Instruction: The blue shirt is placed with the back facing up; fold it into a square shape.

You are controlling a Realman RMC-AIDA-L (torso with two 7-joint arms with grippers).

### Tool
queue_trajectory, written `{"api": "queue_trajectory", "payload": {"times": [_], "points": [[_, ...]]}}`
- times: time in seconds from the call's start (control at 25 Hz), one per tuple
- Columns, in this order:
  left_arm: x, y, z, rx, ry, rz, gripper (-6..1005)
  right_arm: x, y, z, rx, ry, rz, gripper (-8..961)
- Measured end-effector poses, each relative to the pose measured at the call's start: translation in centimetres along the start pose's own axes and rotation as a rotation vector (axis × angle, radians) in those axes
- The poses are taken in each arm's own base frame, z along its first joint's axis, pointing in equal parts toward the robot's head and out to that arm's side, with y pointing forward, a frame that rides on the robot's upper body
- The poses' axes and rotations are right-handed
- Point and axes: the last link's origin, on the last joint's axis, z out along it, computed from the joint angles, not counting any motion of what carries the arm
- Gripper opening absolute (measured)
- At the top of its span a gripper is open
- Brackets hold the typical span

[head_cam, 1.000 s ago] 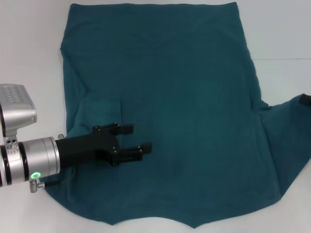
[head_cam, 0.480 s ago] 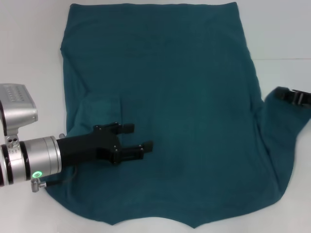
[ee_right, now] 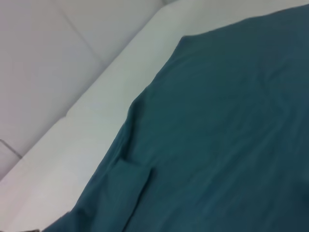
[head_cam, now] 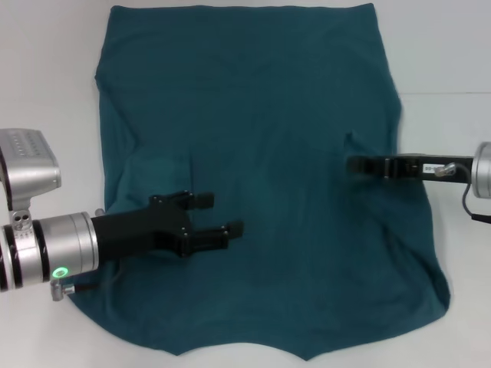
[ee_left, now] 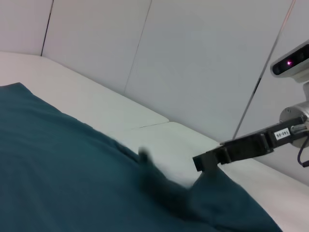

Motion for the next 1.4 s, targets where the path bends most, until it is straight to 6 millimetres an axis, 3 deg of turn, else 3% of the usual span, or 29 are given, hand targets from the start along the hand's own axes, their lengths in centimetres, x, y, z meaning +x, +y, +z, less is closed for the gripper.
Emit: {"api": "queue_trajectory", "payload": {"times": [0.24, 0.36, 0.56, 0.8, 1.0, 1.24, 1.4], "points": [[-0.3, -0.1, -0.1, 0.014, -0.002, -0.008, 843, 0.3, -0.5, -0.3, 0.017, 0.013, 0.014, 93], [-0.3, -0.1, -0.1, 0.014, -0.004, -0.008, 843, 0.7, -1.5, -1.2, 0.054, 0.01, 0.067, 327], [-0.4, -0.1, 0.1, 0.013, -0.007, -0.013, 842, 1.6, -2.8, -2.9, 0.096, -0.002, 0.117, 578], [-0.4, -0.2, 0.1, 0.023, -0.003, -0.021, 841, 2.1, -2.8, -3.4, 0.068, -0.049, 0.14, 741], [-0.3, -0.8, -0.7, 0.054, 0.013, -0.069, 840, 2.2, -1.5, -3.1, -0.018, -0.085, 0.104, 764], [-0.6, -1.9, -3.3, 0.143, 0.022, -0.097, 839, 3.0, -0.5, -2.2, -0.066, -0.1, 0.093, 791], [-0.7, -3.1, -5.7, 0.237, 0.042, -0.149, 839, 3.1, 0.0, -1.7, -0.08, -0.11, 0.099, 903]]}}
